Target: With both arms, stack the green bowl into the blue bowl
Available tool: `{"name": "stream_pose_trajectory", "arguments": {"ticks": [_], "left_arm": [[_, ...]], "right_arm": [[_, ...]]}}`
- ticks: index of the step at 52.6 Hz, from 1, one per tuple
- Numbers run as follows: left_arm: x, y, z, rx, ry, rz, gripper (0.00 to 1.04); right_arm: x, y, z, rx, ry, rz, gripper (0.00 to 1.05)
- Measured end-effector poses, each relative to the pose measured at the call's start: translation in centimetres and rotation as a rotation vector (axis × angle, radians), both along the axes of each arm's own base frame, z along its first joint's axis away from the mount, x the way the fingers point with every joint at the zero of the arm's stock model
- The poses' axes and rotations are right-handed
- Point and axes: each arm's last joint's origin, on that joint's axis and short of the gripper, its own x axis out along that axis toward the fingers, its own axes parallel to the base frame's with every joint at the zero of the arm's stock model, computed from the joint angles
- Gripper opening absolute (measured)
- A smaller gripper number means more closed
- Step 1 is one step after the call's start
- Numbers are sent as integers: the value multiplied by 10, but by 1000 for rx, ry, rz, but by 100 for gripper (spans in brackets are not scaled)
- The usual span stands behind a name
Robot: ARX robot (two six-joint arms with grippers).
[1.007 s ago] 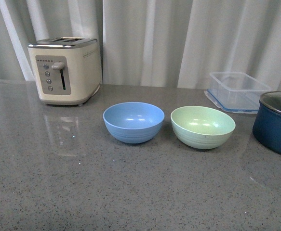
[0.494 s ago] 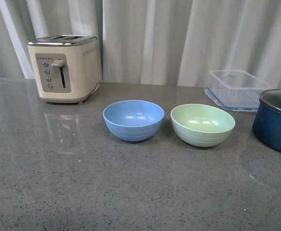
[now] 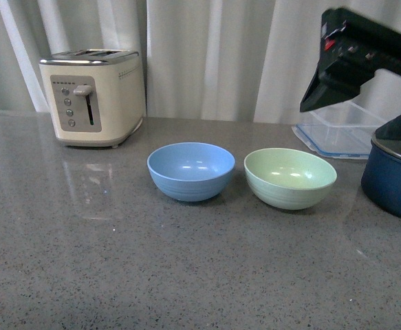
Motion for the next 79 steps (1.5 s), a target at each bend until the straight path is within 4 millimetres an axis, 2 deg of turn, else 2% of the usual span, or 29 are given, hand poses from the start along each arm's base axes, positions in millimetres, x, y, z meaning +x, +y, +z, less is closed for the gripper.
{"name": "stream_pose_trajectory", "arguments": {"ticks": [13,27,43,49,69,76,79], "left_arm": [[0,0,0,0,0,0,98],[0,0,0,0,0,0,98],[0,0,0,0,0,0,98],[0,0,0,0,0,0,98],[0,0,0,0,0,0,98],[0,0,0,0,0,0,98],[0,0,0,0,0,0,98]], "right_arm": [[47,10,-39,-111,96,-127,95],[74,9,-59,-164,131,-192,95],[105,-6,-80,-178,193,-277,94],[110,-8,-83,-175,204,-293,76],[118,-7,-87,-175,218,-314,24],[119,-7,-87,-181,214,-331,1],[119,-7,-85,-183,200,-336,1]]}}
